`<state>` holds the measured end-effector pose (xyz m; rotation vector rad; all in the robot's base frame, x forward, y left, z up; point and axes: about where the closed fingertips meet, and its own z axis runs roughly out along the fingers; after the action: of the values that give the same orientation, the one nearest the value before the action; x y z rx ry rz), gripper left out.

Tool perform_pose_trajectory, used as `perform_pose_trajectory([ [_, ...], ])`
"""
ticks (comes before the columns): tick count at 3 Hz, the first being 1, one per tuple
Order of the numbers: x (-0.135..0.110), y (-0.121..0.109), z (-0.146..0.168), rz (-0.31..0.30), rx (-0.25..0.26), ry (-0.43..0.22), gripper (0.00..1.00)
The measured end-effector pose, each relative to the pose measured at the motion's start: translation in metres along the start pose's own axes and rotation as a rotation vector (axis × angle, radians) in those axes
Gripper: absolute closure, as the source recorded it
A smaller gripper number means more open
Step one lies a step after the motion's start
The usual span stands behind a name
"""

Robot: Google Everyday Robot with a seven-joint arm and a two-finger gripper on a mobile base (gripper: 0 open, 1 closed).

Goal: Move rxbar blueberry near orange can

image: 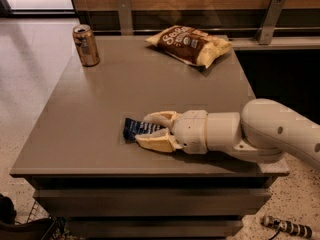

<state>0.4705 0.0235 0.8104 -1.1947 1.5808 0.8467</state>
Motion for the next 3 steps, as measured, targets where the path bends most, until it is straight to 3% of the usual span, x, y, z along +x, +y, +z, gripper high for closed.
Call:
perform_pose_trajectory([
  [1,0.0,0.0,0.0,0.0,0.0,0.0,1.0],
  [2,-0.039,-0.04,-0.007,-0.031,0.023,0.067,1.0],
  [3,-0.081,-0.095,-0.015,-0.065,0.055,0.145,1.0],
])
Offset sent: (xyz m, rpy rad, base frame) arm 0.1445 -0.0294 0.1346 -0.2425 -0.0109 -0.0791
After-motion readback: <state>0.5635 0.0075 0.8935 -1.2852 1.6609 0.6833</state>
